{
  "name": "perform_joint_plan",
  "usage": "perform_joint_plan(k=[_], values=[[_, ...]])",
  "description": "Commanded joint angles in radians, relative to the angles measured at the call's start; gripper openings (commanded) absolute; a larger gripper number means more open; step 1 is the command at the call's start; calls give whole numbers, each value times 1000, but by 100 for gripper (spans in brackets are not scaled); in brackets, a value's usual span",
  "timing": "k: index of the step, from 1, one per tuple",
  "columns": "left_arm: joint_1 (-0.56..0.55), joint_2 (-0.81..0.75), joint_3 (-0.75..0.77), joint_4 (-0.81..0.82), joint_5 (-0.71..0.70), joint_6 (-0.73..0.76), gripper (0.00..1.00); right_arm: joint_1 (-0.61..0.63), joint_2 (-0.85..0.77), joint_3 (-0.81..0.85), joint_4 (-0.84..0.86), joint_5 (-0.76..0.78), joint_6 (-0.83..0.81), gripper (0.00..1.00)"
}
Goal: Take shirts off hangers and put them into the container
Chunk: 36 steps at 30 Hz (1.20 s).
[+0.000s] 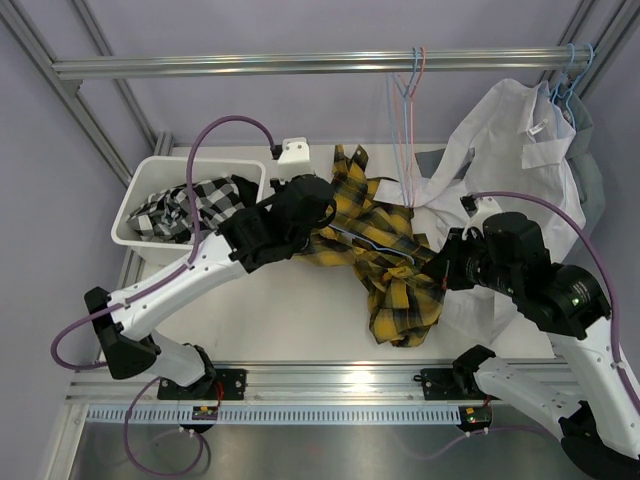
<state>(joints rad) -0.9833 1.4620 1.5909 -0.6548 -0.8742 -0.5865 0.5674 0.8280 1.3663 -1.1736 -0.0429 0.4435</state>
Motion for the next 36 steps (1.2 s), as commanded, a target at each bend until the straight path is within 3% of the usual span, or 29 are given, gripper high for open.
perform_joint_plan(k=[1, 7, 12, 21, 22, 26, 32, 36], values=[[51, -123, -55, 7, -118, 70, 0, -4, -26, -19, -69, 112, -17, 0], [51, -219, -161, 110, -40, 171, 0, -4, 8, -26, -49, 98, -40, 0], [57, -287, -189, 125, 6, 136, 0, -3, 33, -64, -20, 81, -71, 0], [55, -229, -155, 250, 405, 42, 0, -3, 45, -266, 187, -152, -66, 0], [55, -217, -152, 253, 429, 33, 0, -4, 40, -263, 190, -155, -68, 3], [55, -164, -147, 257, 426, 24, 0, -3, 23, -191, 131, -111, -109, 41], [55, -111, -147, 250, 400, 43, 0, -4, -1, 39, -125, 21, -187, 56], [54, -86, -143, 257, 408, 47, 0, -4, 0, 186, -205, 15, -252, 65]])
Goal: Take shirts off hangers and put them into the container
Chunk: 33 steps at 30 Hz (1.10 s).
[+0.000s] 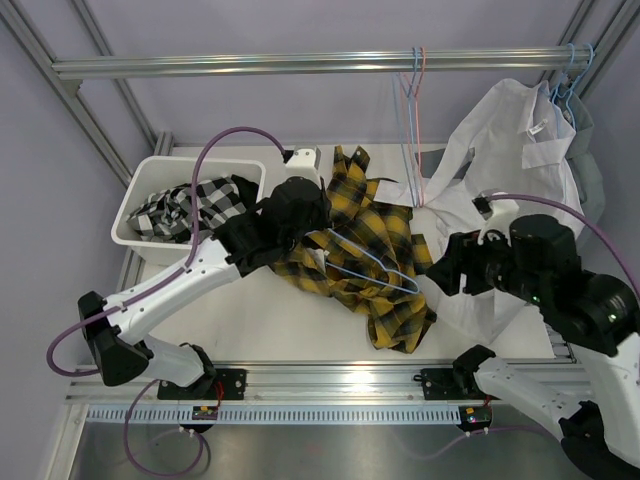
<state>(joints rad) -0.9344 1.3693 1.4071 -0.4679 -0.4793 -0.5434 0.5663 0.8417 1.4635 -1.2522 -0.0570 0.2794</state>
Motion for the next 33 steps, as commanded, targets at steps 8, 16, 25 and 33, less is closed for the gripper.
perform_joint_plan(k=[8, 16, 25, 33], values=[[-7, 56, 104, 69, 41, -1, 0, -2, 129, 172, -129, -182, -224, 76], [-41, 111, 179, 57, 7, 2, 0, -2, 246, 103, 28, -336, -230, 71], [-58, 148, 237, 37, -41, -9, 0, 20, 292, 38, 99, -397, -246, 34], [-58, 114, 208, 35, -55, -10, 20, 20, 255, 44, 50, -334, -267, 0]])
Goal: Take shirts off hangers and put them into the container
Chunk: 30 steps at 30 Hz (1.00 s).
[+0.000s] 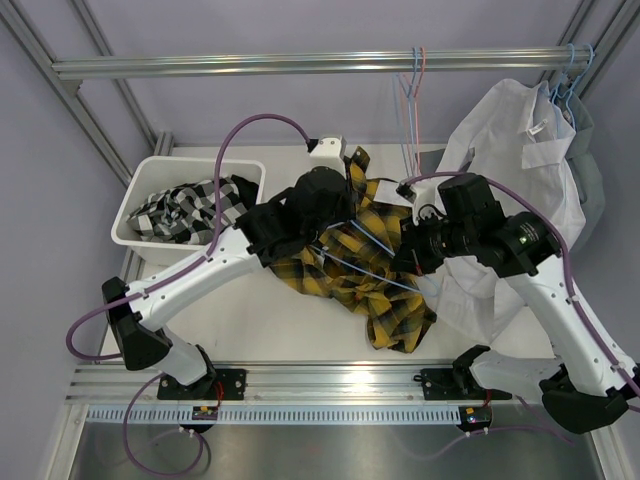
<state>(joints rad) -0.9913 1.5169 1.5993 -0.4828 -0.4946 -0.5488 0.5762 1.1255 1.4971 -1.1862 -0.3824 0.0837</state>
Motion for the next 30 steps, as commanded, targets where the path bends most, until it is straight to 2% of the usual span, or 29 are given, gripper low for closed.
perform_joint_plan(k=[1, 3, 4, 6, 7, 15, 20, 24, 30], values=[[0, -41, 8, 49, -36, -3, 27, 8, -39, 11, -27, -6, -73, 0], [0, -61, -22, 55, -29, 0, 47, 10, -53, 17, -53, -4, -71, 0], [0, -84, -35, 58, -19, 3, 75, 8, -70, 17, -62, -3, -71, 0], [2, -110, -55, 56, -13, 3, 96, 10, -87, 18, -91, 5, -70, 0], [2, -141, -68, 55, -9, 3, 99, 10, -104, 22, -104, 13, -68, 0], [16, -288, -148, 12, -7, 15, 99, 10, -168, 121, -236, 109, -64, 0], [40, -434, -264, 10, -16, 35, 99, 8, -168, 195, -269, 181, -56, 0], [65, -513, -279, 0, -9, 30, 99, 10, -147, 157, -263, 168, -64, 0], [65, -520, -231, 65, 25, -6, 99, 10, -116, 80, -202, 128, -65, 0]])
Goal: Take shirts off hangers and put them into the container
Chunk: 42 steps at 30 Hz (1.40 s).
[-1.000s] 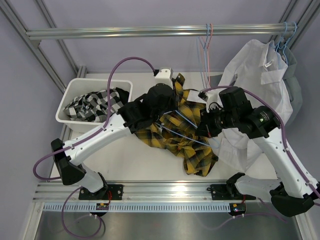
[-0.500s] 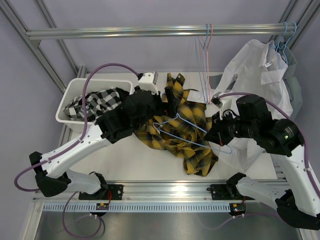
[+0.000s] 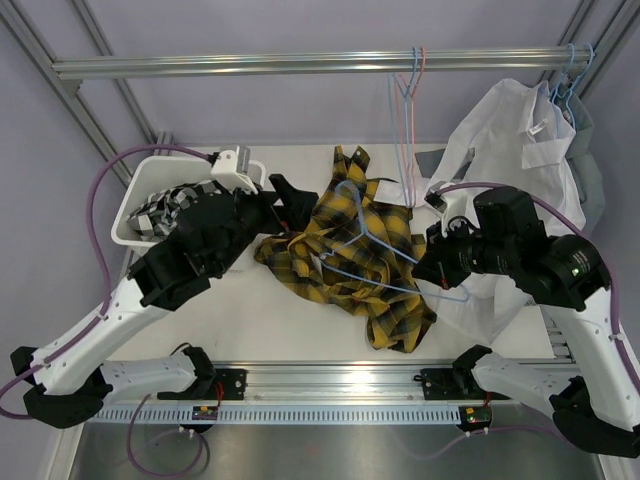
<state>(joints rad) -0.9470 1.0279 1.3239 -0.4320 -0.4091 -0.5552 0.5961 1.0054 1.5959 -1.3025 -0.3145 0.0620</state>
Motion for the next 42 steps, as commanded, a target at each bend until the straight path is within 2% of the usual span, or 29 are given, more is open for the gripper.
perform_joint_plan(k=[1, 6, 10, 15, 19, 29, 33, 38, 42], values=[[20, -23, 64, 27, -54, -9, 99, -10, 10, -25, -75, 52, -44, 0], [20, 76, 139, 62, -23, -26, 99, -10, 16, -37, 15, 38, -19, 0], [22, 87, 133, 23, -112, -2, 99, -10, 2, 16, 51, 51, -1, 0], [56, 46, 49, -22, -169, 0, 99, -10, 21, 150, -6, 51, -17, 0], [94, 2, -32, -53, -181, 0, 99, -10, 18, 260, -50, 113, -28, 0], [137, -54, -178, -108, -145, 1, 99, -10, 33, 417, 2, 186, -18, 0], [139, -65, -213, -85, -80, 23, 99, -10, 18, 417, 48, 149, -7, 0], [139, -66, -264, 27, 130, 86, 99, -10, 21, 304, 75, 143, 15, 0], [139, -43, -262, 29, 151, 86, 99, -12, -8, 207, 143, 91, 62, 0]])
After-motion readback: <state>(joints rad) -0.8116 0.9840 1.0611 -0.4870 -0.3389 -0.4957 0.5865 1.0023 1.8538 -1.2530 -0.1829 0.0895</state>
